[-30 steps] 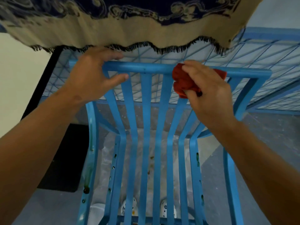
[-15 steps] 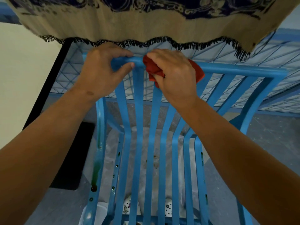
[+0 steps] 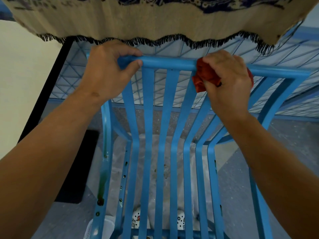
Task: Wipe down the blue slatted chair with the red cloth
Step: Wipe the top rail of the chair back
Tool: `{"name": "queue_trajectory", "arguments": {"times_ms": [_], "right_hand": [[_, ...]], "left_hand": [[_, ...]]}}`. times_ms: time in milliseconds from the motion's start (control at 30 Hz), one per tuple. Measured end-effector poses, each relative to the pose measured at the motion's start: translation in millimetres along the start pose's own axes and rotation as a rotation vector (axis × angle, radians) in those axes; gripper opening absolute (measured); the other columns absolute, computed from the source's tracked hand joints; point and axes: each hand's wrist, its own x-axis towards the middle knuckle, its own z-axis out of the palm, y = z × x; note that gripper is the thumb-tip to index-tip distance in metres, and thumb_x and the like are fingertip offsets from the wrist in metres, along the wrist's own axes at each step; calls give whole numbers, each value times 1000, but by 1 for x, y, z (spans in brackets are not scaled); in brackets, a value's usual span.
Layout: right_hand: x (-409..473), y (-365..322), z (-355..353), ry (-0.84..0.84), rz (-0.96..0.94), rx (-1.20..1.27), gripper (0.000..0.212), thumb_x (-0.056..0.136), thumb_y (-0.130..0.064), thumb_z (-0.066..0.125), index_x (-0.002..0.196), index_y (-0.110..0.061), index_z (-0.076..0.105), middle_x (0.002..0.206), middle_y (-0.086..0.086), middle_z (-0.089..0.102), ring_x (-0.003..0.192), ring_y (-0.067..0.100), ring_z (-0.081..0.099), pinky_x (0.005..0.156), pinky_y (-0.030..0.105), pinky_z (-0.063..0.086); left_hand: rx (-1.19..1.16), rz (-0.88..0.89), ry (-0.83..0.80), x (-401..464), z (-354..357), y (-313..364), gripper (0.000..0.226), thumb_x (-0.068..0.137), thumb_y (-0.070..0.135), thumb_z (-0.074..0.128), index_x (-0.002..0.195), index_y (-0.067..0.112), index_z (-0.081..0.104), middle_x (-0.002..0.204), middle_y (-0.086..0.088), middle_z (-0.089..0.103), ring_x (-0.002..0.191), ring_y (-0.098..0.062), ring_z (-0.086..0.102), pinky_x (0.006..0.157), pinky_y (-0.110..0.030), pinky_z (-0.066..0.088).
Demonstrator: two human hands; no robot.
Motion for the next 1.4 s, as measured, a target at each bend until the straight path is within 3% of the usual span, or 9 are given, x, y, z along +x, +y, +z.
{"name": "queue_trajectory", "arguments": {"times_ms": [367, 600, 700, 800, 900, 967, 1200, 1300, 1400], "right_hand": [[31, -48, 48, -45, -168, 49, 22, 89, -18, 73, 110, -11, 72, 110, 0, 73, 104, 19, 69, 93, 45, 50], [20, -24, 24, -76, -74, -3, 30, 91, -24, 73, 118, -11, 70, 115, 1, 73, 110, 18, 67, 111, 45, 41], [21, -25, 24, -85, -26, 10, 27, 93, -28, 71, 115, -12, 71, 108, 0, 73, 103, 16, 67, 110, 48, 41], [27, -30, 25, -131, -10, 10, 41, 88, -46, 73, 113, -13, 69, 104, 0, 71, 97, 18, 65, 105, 49, 43], [31, -38, 30, -164, 13, -68, 65, 85, -74, 60, 113, -15, 66, 105, -1, 69, 98, 19, 64, 104, 44, 41], [33, -43, 37, -145, 0, -128, 71, 87, -80, 51, 113, -16, 66, 103, -1, 69, 97, 20, 64, 101, 45, 42], [30, -42, 36, -140, -95, -151, 50, 108, -47, 30, 125, -15, 65, 110, 3, 69, 99, 25, 63, 103, 48, 41], [20, -25, 24, -144, -196, -85, 33, 109, -31, 45, 129, -14, 65, 127, 4, 66, 117, 25, 61, 109, 51, 37], [6, -12, 18, -100, -250, -12, 23, 103, -22, 62, 118, -9, 74, 129, 19, 63, 116, 37, 60, 101, 48, 44]], "left_hand": [[-17, -20, -41, 1, -3, -1, 26, 92, 37, 68, 113, 23, 75, 105, 8, 66, 95, 1, 58, 81, -5, 39], [-35, -40, -30, 2, -4, 0, 24, 92, 38, 70, 110, 24, 75, 103, 9, 68, 95, -1, 60, 82, -12, 44], [-37, -49, -32, 3, -4, 1, 24, 91, 37, 71, 110, 23, 76, 101, 11, 67, 94, 1, 59, 81, -8, 43], [-42, -61, -33, 2, -4, 1, 23, 91, 35, 72, 110, 22, 76, 100, 12, 67, 93, 2, 59, 79, -3, 40], [-45, -69, -35, 3, -4, 1, 24, 91, 35, 72, 110, 22, 76, 101, 12, 66, 93, 3, 58, 79, -3, 41], [-35, -59, -37, 3, -4, 1, 25, 91, 36, 71, 111, 22, 76, 102, 12, 67, 93, 2, 59, 79, -4, 41], [-46, -49, -32, 2, -4, 0, 25, 91, 37, 71, 110, 21, 76, 99, 11, 68, 86, 3, 60, 80, -10, 45], [-60, -52, -25, 3, -3, 1, 24, 91, 37, 72, 109, 21, 76, 99, 12, 68, 85, 9, 59, 80, -10, 45], [-67, -60, -14, 2, -2, 0, 24, 90, 36, 73, 108, 21, 76, 98, 12, 68, 85, 9, 60, 81, -9, 45]]}}
